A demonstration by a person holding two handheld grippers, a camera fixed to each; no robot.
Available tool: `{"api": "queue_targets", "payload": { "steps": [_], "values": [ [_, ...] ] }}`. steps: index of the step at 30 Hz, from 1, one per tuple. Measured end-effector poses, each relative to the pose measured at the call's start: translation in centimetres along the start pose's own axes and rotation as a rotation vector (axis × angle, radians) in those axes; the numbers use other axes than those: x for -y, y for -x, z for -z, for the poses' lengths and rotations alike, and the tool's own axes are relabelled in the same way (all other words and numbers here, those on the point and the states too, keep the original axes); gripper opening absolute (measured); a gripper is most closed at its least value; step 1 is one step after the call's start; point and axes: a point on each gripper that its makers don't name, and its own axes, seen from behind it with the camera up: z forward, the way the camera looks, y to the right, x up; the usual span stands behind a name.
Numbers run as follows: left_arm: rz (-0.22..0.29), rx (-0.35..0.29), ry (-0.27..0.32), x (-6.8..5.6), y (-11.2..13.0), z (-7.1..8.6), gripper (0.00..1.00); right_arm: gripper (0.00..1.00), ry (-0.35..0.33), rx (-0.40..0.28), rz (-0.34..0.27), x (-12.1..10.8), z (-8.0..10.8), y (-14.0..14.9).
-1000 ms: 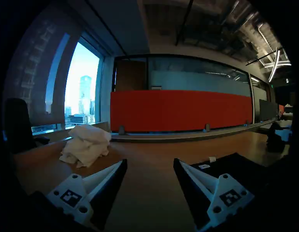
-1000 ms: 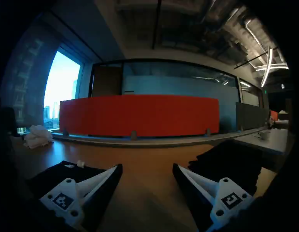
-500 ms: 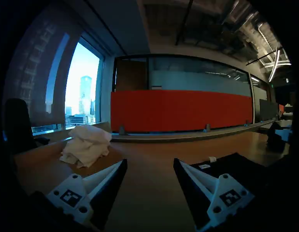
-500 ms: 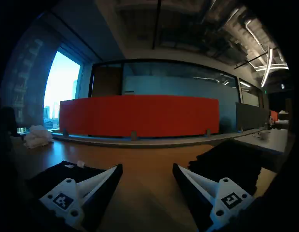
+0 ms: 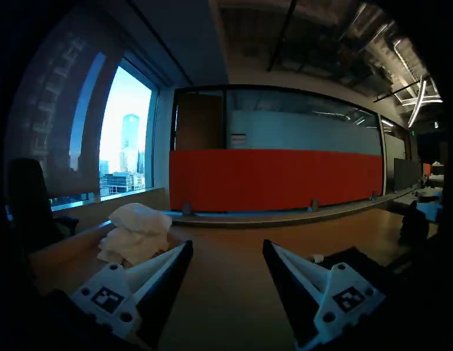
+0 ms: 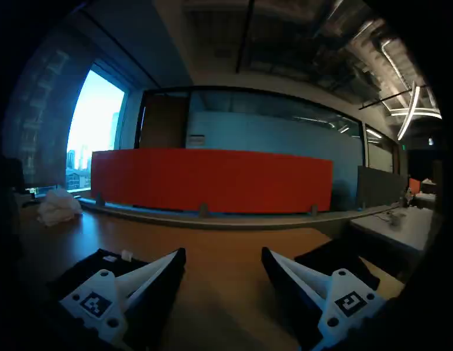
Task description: Fold towel
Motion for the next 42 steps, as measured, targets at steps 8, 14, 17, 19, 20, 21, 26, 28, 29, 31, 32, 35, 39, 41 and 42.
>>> {"api": "queue_targets", "payload": {
  "steps": [8, 14, 17, 19, 20, 21, 26, 28, 29, 31, 32, 35, 39, 41, 42],
  "values": [
    [-0.008, -0.001, 0.008, 0.2, -7.5, 0.5, 0.88, 1.0, -0.001, -0.018, -0.01, 0.5, 0.4, -8.5],
    [-0.008, -0.002, 0.015, 0.3, -12.1, 1.2, 0.88, 1.0, -0.004, -0.042, -0.013, 0.7, 1.1, -14.1],
    [-0.01, 0.004, 0.015, 0.3, -13.4, 1.5, 0.88, 1.0, -0.004, -0.044, -0.014, 0.6, 1.4, -15.5],
    [-0.013, 0.012, 0.018, 0.2, -13.9, 1.7, 0.88, 1.0, -0.004, -0.038, -0.014, 0.4, 1.6, -16.0],
    [-0.014, 0.015, 0.019, 0.1, -14.0, 1.7, 0.88, 1.0, -0.005, -0.035, -0.014, 0.4, 1.6, -16.2],
    [-0.016, 0.022, 0.023, 0.0, -14.1, 1.8, 0.88, 1.0, -0.006, -0.032, -0.013, 0.3, 1.7, -16.4],
    [-0.024, 0.06, 0.053, -1.1, -14.2, 2.1, 0.88, 1.0, -0.031, 0.003, -0.004, 0.7, 2.0, -16.6],
    [-0.028, 0.08, 0.077, -1.7, -14.0, 2.2, 0.88, 1.0, -0.055, 0.022, 0.006, 1.1, 2.1, -16.5],
    [-0.03, 0.089, 0.088, -2.0, -13.9, 2.2, 0.88, 1.0, -0.066, 0.031, 0.01, 1.3, 2.1, -16.4],
    [-0.038, 0.11, 0.115, -2.8, -13.7, 2.3, 0.88, 1.0, -0.095, 0.048, 0.022, 1.8, 2.1, -16.2],
    [-0.042, 0.12, 0.129, -3.1, -13.6, 2.3, 0.88, 1.0, -0.108, 0.056, 0.028, 2.1, 2.1, -16.1],
    [-0.054, 0.145, 0.172, -4.2, -13.3, 2.4, 0.88, 1.0, -0.158, 0.08, 0.044, 3.0, 2.2, -15.9],
    [-0.07, 0.173, 0.23, -5.6, -13.0, 2.6, 0.88, 1.0, -0.205, 0.104, 0.062, 3.6, 2.4, -15.7],
    [-0.08, 0.188, 0.257, -6.3, -12.6, 2.7, 0.88, 1.0, -0.231, 0.118, 0.072, 3.9, 2.6, -15.4],
    [-0.083, 0.197, 0.27, -6.6, -12.4, 2.7, 0.88, 1.0, -0.248, 0.13, 0.078, 4.2, 2.7, -15.1]
  ]
}}
